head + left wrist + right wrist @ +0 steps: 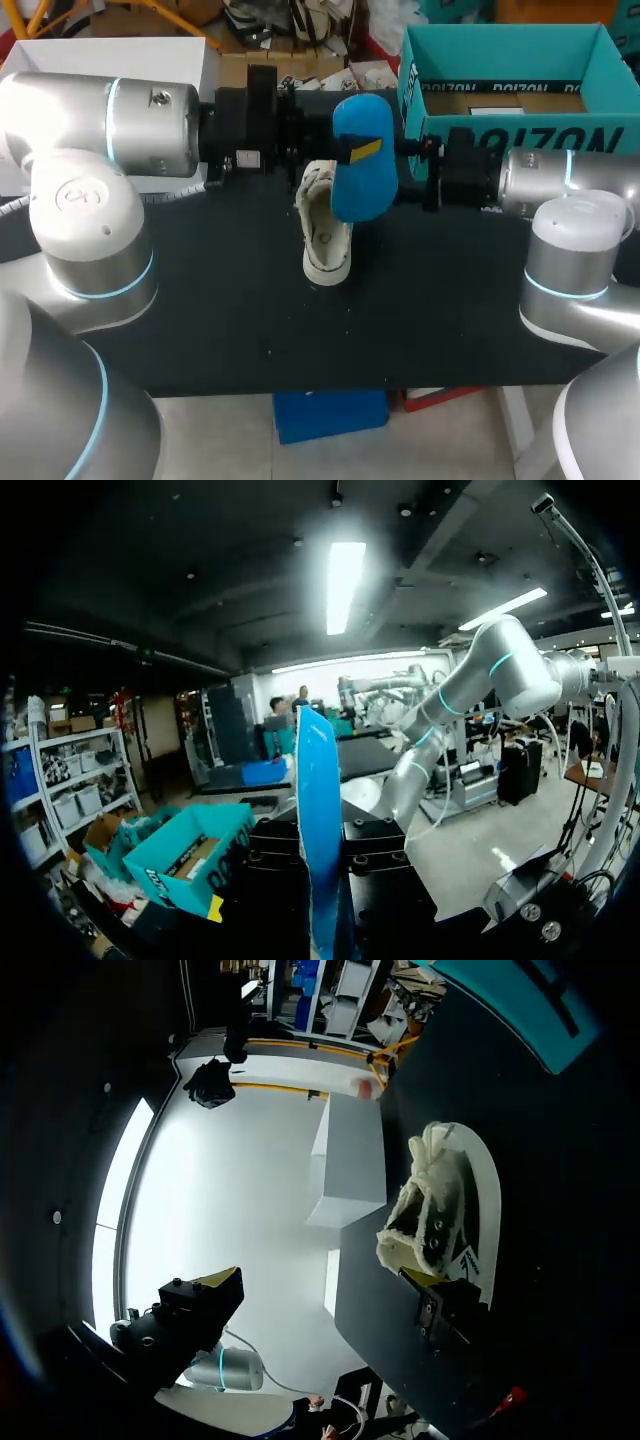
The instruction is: Take the shoe out of the shoebox, open the shoe tongue, remove and reinsert the insole, then place the shoe into the shoebox
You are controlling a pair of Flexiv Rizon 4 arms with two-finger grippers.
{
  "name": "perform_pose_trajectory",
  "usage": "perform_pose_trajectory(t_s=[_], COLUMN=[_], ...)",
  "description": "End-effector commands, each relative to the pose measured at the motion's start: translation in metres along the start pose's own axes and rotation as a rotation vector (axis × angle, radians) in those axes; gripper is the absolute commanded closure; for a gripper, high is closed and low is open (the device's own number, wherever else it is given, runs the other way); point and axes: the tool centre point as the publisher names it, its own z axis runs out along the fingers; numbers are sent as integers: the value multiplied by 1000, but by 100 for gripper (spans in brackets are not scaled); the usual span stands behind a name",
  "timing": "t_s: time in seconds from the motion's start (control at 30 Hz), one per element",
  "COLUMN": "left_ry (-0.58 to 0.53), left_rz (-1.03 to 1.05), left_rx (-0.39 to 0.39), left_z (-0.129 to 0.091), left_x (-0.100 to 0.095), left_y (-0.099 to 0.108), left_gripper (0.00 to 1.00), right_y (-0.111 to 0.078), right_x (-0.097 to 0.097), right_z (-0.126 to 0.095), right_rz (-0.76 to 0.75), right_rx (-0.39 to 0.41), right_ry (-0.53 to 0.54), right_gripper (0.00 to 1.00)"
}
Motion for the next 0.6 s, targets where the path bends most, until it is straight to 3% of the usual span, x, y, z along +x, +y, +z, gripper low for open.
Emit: perform_pose_trajectory(t_s=[0.03, 0.2, 0.6], left_ry=[25, 42, 43], left_rz=[507, 554, 517], left_rx=[-96, -101, -95], left_z=[-4, -10, -12], left_x=[17, 22, 23], left_y=[20, 29, 29], left_gripper=[100, 100, 100], right_y=[-1, -1, -1], right_x=[0, 0, 0], right_z=[2, 2, 2], right_rz=[0, 0, 0], right_rx=[-3, -3, -3], right_ry=[-1, -1, -1], right_gripper=[0, 0, 0])
